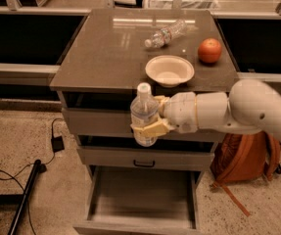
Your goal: Place blue plastic bottle into bottom drawer
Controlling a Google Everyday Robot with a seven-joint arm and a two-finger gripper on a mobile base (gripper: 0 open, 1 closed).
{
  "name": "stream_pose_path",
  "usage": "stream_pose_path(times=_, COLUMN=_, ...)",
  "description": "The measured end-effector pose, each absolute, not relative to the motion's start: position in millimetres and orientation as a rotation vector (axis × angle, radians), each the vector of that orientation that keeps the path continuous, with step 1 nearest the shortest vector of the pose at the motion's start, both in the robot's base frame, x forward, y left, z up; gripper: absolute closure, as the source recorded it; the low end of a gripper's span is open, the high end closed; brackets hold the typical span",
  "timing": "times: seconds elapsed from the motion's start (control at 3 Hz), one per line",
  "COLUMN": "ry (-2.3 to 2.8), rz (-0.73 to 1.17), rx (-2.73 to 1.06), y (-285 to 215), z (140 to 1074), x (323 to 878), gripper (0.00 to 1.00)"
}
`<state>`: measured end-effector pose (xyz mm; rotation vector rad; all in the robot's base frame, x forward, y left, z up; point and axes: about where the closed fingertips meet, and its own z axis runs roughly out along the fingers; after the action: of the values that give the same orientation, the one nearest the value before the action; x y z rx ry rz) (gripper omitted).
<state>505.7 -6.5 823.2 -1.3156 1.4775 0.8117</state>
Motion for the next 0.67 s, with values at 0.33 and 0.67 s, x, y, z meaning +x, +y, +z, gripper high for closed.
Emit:
stream_pose_path(times=0.33, ry=1.387, rz=0.737, rx=-1.237, y=-3, z=773, x=528, gripper=1.00)
stream_pose_path(times=0.67, ry=1.349, rz=0.693, rx=-1.193, y=-18, z=693, x=551, gripper=1.00)
